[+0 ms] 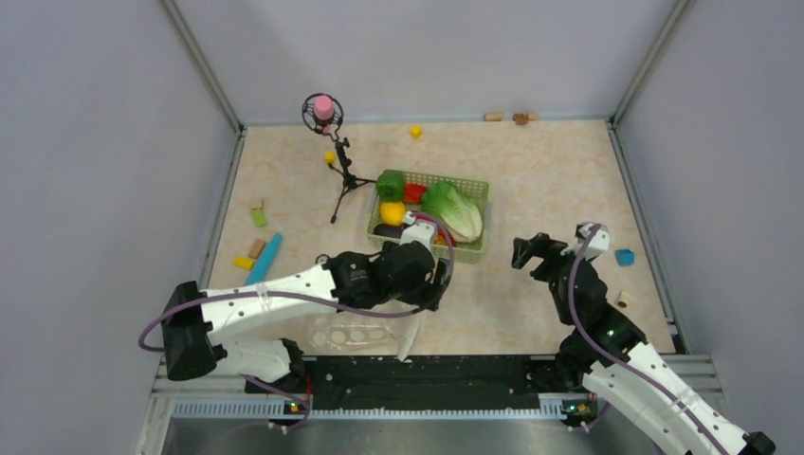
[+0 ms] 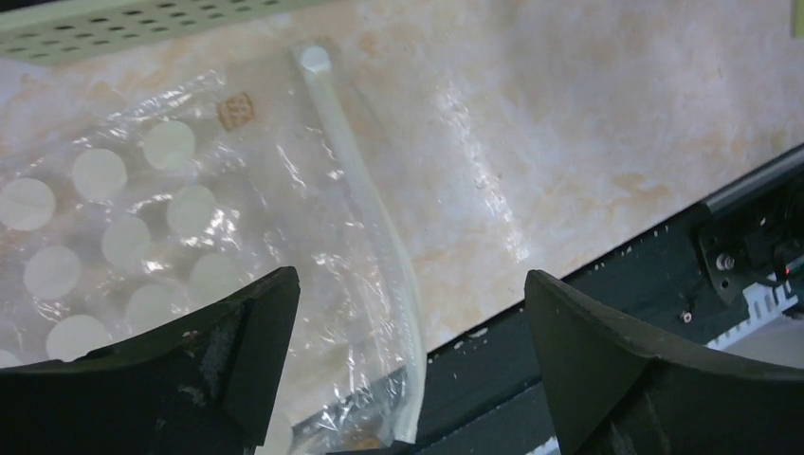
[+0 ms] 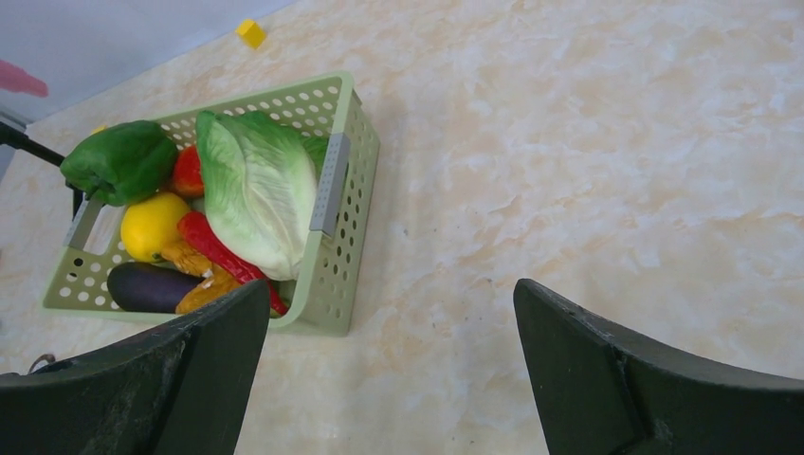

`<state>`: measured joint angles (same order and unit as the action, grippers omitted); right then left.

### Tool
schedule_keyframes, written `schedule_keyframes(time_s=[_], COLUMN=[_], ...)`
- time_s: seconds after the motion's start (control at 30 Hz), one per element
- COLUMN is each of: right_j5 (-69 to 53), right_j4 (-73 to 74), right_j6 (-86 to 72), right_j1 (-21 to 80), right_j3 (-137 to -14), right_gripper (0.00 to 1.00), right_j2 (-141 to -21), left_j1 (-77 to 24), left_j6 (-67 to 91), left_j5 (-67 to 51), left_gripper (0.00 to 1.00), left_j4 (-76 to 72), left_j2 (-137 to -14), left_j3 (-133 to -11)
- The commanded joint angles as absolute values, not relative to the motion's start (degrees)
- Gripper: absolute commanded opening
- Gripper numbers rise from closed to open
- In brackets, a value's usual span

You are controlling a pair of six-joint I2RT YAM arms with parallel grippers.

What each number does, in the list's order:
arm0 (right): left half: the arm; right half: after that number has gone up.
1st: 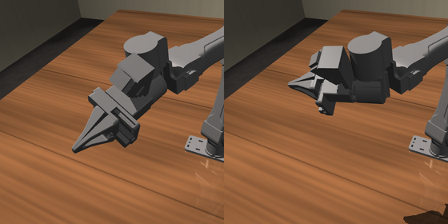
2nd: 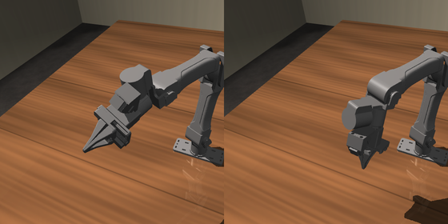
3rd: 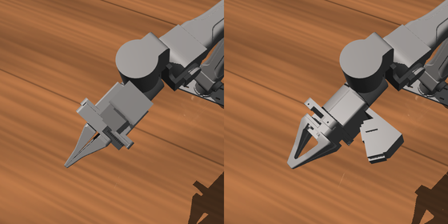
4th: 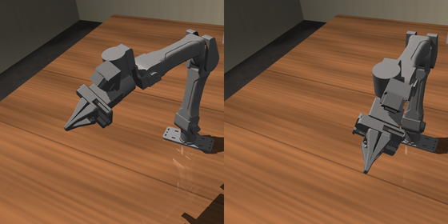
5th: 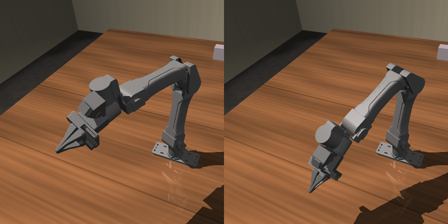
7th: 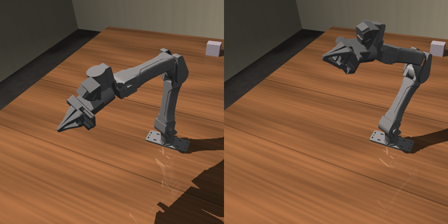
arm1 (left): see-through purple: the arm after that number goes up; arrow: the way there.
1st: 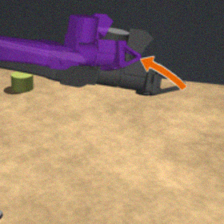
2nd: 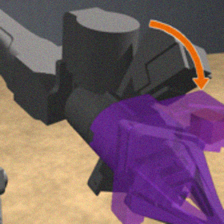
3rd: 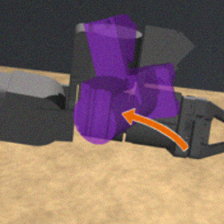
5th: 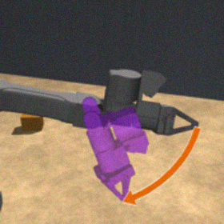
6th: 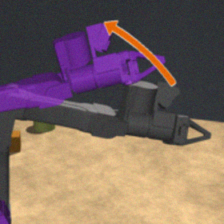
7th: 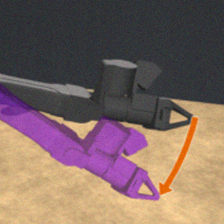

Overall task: Place the food in the zip-top bag and seal the zipper
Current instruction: Pick up the zipper food storage bag at the center of the board.

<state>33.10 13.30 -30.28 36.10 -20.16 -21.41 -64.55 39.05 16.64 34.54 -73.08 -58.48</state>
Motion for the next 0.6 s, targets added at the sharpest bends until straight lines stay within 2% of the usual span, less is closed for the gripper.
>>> schedule_keyframes(time_s=[0.0, 0.1, 0.17, 0.23, 0.5, 0.57], right_j5=[32.26, 32.25, 32.34, 32.35, 32.71, 33.02], right_j4=[12.80, 13.60, 14.27, 14.54, 14.76, 14.76], right_j6=[-31.15, -31.43, -31.62, -31.63, -32.06, -32.09], right_j1=[36.13, 36.15, 36.12, 36.13, 36.17, 36.17], right_j3=[-19.89, -20.06, -20.14, -20.14, -19.89, -19.79], right_gripper=[0.99, 0.99, 0.99, 0.99, 0.98, 0.98], right_j2=[-19.38, -18.78, -18.64, -18.46, -18.45, -18.45], left_j1=[-70.87, -72.98, -73.46, -73.84, -74.79, -74.82], left_j6=[43.04, 45.28, 45.86, 46.59, 53.32, 54.47], left_j5=[22.48, 22.75, 21.65, 20.56, 29.10, 30.91], left_gripper=[0.94, 0.94, 0.85, 0.81, 0.75, 0.70], left_j4=[40.80, 42.08, 42.59, 44.33, 53.14, 55.06], left_j2=[-77.23, -82.18, -85.12, -88.04, -94.28, -95.59], left_j3=[-63.01, -64.11, -65.11, -66.64, -69.86, -70.30])
